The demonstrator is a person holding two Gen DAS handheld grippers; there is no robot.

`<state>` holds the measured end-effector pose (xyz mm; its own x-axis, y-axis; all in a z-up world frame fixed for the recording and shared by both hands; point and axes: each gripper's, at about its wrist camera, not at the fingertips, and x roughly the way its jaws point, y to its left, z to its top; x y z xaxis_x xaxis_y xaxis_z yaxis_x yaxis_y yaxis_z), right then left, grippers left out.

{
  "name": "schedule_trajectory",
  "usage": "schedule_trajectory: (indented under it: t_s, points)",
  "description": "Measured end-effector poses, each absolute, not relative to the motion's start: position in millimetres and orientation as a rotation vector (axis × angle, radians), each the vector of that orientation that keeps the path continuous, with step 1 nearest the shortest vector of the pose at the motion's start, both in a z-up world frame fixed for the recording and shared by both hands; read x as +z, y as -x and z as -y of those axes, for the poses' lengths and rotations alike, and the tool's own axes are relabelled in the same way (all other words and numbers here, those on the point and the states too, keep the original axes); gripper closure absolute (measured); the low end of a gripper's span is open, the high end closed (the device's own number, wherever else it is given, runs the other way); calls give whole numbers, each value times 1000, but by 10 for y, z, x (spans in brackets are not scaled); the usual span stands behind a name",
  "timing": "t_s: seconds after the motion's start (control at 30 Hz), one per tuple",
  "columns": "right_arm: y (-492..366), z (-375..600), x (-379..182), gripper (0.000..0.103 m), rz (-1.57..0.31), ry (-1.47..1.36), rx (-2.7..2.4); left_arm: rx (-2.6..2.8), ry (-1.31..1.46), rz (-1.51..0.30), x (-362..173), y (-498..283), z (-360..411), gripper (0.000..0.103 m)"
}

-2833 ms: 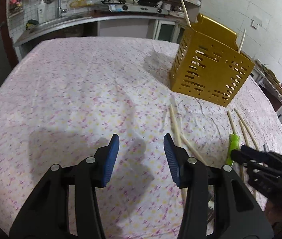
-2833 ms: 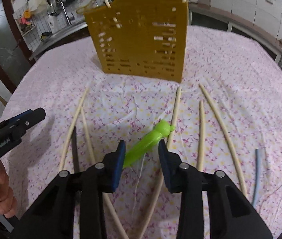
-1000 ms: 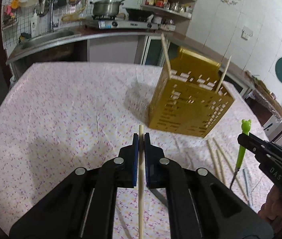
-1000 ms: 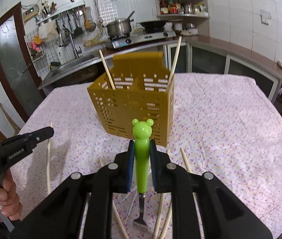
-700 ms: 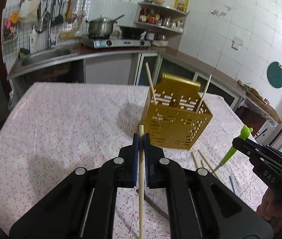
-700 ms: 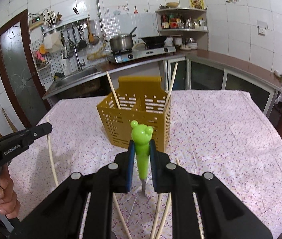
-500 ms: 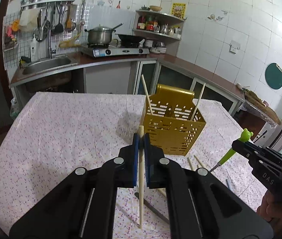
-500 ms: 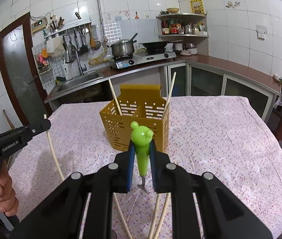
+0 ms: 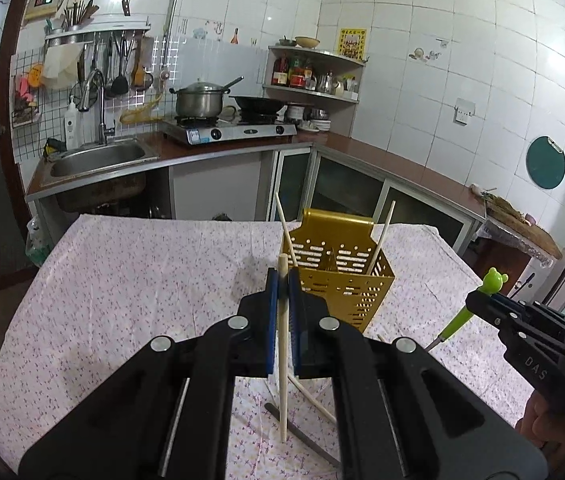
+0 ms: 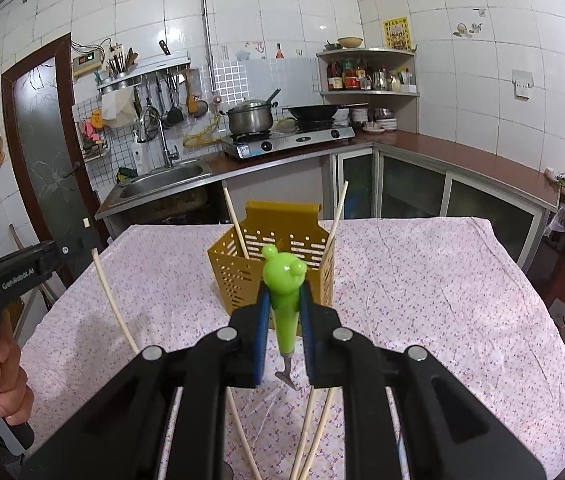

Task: Organize utensils
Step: 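Carry the chopstick and green utensil above the yellow caddy with both tools, then drop the chopstick into the caddy with the left tool while the right inserts the green utensil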

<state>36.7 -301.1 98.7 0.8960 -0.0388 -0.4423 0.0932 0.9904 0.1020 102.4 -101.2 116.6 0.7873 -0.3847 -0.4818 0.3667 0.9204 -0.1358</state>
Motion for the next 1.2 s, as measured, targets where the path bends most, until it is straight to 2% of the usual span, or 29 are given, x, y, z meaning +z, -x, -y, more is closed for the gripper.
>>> schedule_trajectory:
  t_s: [0.4,1.2]
  points:
    - [-309,3048,1094,88,-426,-118,-63,-428,10,-479,1419,-1064,1124,99]
    - [-722,3204,1802,88,-309,-85,-41,-456,26,-284,2280,-1548,1484,99]
